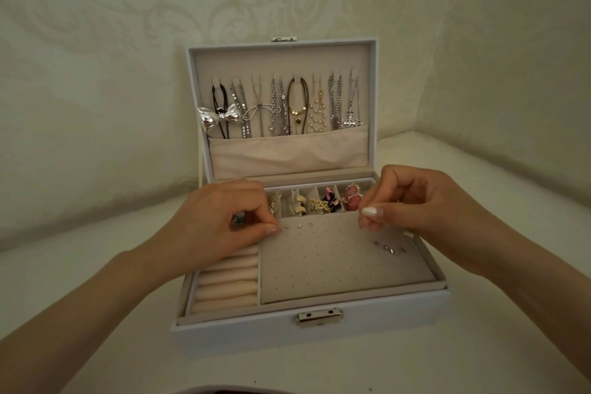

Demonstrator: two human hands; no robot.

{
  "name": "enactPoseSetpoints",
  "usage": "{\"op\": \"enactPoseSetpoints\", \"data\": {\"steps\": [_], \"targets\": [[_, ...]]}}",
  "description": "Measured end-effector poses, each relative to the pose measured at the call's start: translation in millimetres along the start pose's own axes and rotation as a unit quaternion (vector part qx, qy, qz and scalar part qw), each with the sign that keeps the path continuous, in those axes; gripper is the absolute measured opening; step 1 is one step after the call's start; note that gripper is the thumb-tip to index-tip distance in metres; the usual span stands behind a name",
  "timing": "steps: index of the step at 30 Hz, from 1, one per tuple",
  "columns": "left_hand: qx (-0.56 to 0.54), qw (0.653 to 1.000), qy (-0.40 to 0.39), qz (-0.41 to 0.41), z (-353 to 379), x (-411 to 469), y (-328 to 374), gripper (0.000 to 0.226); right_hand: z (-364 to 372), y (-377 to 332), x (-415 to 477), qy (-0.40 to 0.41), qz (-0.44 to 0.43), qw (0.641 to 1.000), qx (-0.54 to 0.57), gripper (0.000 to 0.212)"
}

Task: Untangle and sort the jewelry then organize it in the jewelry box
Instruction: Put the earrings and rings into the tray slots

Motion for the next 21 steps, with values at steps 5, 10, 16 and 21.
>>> {"op": "enactPoseSetpoints", "data": {"steps": [5, 10, 16, 21], "targets": [[-0.006, 1.000, 0.002, -0.003, -0.8, -0.7, 0.3, 0.025, -0.3, -0.5, 0.4, -0.001, 0.000, 1.000, 0.011, 0.004], [0.004, 1.000, 0.004, -0.004, -0.3, -0.8, 0.8, 0.026, -2.3, 1.8, 1.1, 0.001, 0.008, 0.999, 0.035, 0.004], [0.033, 0.999, 0.015, 0.000, -1.0, 0.0, 3.5, 0.022, -1.7, 2.3, 0.8, 0.005, 0.010, 0.999, 0.032, 0.009], [0.017, 1.000, 0.015, -0.002, -0.6, 0.0, 2.8, 0.022, -1.2, 2.0, -0.3, 0.004, 0.010, 0.999, 0.038, 0.005]]}}
Point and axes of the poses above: each hand's wrist, its own x-axis towards the middle knuckle, its own z-axis out of the palm, y = z × x, the point moved 10 cm from there along x, towards the middle knuckle, and after that the axes turned 7 degrees about -x, right-handed, at the moved point
